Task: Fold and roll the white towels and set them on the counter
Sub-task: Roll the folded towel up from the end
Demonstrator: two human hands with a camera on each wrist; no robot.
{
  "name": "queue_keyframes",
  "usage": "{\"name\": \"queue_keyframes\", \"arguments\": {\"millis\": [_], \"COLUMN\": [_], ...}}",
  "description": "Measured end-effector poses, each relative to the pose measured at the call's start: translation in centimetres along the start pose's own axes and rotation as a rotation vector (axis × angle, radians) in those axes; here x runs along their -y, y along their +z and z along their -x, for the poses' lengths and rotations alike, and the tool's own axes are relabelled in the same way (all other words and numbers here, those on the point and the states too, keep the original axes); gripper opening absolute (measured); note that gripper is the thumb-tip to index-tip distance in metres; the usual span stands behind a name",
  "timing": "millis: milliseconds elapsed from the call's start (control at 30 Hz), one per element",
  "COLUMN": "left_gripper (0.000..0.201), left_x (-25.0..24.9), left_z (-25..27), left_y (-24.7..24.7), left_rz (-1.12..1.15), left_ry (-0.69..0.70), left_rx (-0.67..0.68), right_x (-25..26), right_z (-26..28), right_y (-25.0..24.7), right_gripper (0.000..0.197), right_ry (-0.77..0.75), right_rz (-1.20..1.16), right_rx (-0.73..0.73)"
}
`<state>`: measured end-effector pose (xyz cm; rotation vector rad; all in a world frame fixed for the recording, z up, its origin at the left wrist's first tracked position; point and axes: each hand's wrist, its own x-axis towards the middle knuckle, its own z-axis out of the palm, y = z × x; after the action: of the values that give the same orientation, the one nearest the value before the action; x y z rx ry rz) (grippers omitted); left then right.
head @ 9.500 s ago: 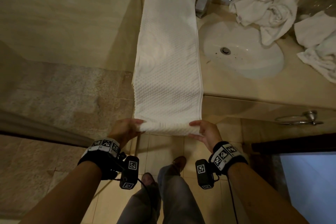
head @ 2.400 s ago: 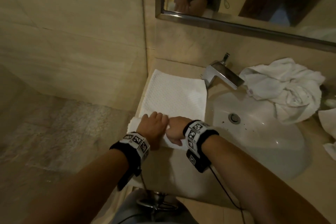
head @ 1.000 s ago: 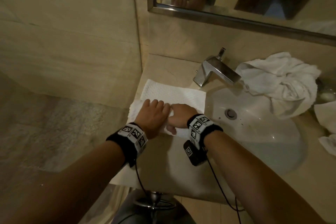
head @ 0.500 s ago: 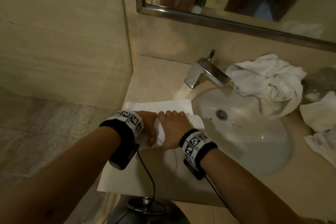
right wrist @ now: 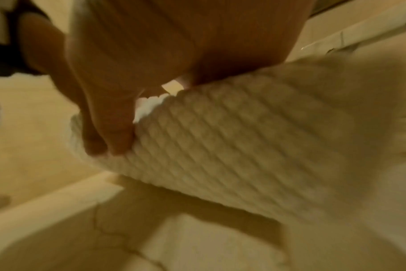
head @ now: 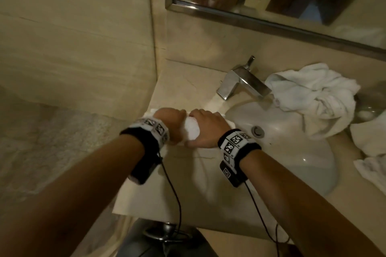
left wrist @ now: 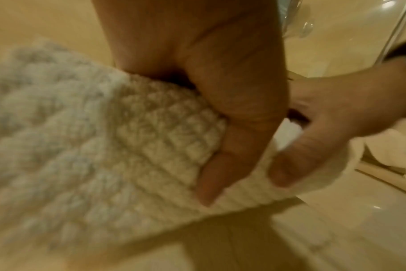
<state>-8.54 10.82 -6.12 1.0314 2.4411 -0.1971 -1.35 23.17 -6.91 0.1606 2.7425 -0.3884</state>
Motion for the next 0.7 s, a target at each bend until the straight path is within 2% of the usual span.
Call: {"name": "queue_keyframes", "arguments": {"millis": [100,167,267,333,400,467,533,633,700], "left_gripper": [0.071,0.083,0.09,0.104,0.109,0.103,0.091,0.079,0.077], "left_x": [0.9,1.4,2.1,2.6,3.1,3.9,5.0,6.4,6.2], "left_z": [-1.3,-1.8,-2.2,-2.4,-2.0,-1.0,0.4,1.9,2.4], "left_y": [-1.5,-1.3,-0.3,0.3,0.4,0.0,-0.1,1.4,2.5], "left_rz": [0.146,0.259,0.393,0.487,0.516,0.495,0.521,0.811,0.949], "left_ry": [-0.055,-0.033,-0.007,-0.001,-0.003,-0.059,-0.175,-0.363,-0.44], "left_rx": [0.185,0.316,0.373,0.345,0.259,0.139,0.067,-0.088,-0.188], "right_x": [-1.5,-2.1,-3.0,-3.6,-4.4,-5.2,-5.8,-5.8,-5.4], "right_z": [1.0,1.5,1.7,1.5,1.3,1.5,1.7,1.6,1.3], "right_y": [-0.7,-0.9,-0.8,-0.4,0.1,0.6,1.2,1.6,1.6], "right_gripper": [0.089,0.088,0.086,0.087,0.09,0.092,0.092,0.076,0.071], "right_ry": [0.077,0.109,0.131,0.152,0.217,0.314,0.393,0.515,0.561], "right_rz": [-0.072,-0.163,-0.288,-0.356,-0.465,-0.628,-0.818,-1.099,-1.195], "right_rx": [-0.032,0.003,0.07,0.061,0.034,0.0,-0.062,-0.188,-0.203]}}
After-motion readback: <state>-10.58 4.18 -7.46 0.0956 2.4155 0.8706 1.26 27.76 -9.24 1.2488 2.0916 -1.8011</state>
